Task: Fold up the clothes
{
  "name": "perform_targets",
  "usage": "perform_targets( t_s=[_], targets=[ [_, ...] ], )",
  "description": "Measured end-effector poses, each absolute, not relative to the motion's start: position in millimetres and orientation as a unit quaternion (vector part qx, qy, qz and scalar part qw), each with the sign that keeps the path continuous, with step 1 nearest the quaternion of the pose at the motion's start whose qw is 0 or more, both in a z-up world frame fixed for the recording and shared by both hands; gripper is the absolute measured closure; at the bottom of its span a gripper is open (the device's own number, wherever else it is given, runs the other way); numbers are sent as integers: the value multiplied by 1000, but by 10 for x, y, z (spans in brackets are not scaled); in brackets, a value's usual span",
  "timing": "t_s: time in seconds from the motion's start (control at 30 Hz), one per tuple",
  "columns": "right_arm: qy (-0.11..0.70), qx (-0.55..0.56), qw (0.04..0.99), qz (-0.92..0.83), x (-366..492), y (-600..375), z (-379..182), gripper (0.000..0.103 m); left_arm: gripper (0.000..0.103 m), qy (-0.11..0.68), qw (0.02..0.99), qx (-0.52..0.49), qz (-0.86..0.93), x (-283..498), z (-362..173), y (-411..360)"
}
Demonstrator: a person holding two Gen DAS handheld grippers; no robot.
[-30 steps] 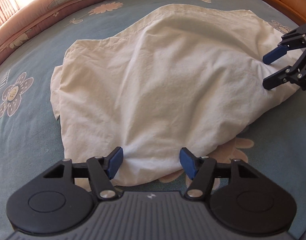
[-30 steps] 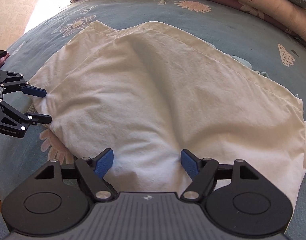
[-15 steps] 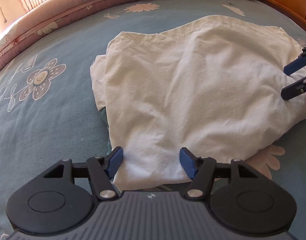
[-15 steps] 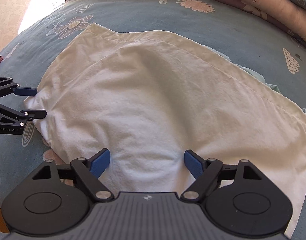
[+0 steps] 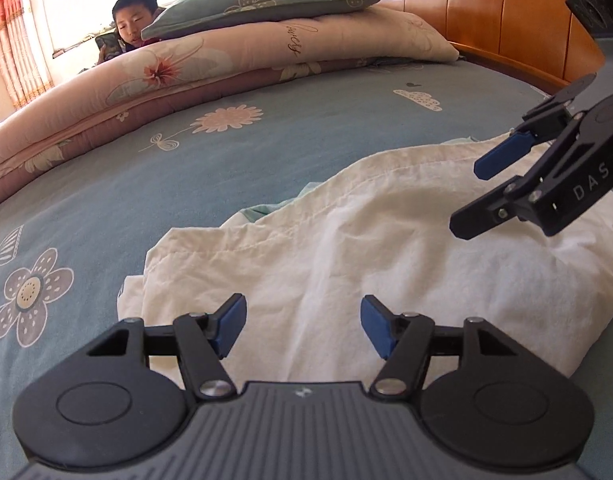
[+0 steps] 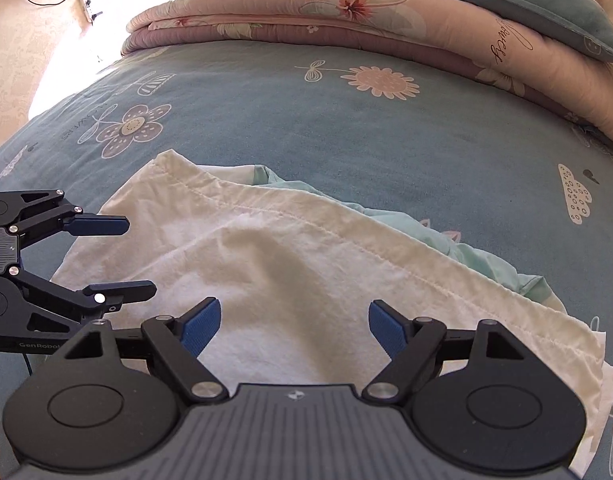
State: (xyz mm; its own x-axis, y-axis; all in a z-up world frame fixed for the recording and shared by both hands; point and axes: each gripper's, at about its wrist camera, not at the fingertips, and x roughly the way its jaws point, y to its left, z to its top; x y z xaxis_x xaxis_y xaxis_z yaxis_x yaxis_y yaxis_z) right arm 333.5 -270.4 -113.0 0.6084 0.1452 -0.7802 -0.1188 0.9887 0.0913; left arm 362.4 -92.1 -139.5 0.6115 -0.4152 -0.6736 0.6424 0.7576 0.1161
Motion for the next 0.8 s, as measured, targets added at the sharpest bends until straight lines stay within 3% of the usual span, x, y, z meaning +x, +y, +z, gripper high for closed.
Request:
perform_targets(
  t_s=[0.17, 0.33, 0.53, 0.8],
  targets=[
    [415, 34, 908, 50, 3592, -2777, -1202, 18, 39, 342, 893, 126, -264, 4078, -1531, -829],
    [457, 42, 887, 48, 3872, -2780, -1618, 15, 36, 386, 888, 84, -233, 4283, -1913, -498],
    [460, 68, 883, 59, 3868, -2831, -1694, 10, 40, 387, 884, 110, -240, 4303, -1771, -530],
    [451, 75, 888, 47, 3809, -2960, -1636, 11, 33, 389, 881, 114, -244, 4457, -1864, -603]
  ],
)
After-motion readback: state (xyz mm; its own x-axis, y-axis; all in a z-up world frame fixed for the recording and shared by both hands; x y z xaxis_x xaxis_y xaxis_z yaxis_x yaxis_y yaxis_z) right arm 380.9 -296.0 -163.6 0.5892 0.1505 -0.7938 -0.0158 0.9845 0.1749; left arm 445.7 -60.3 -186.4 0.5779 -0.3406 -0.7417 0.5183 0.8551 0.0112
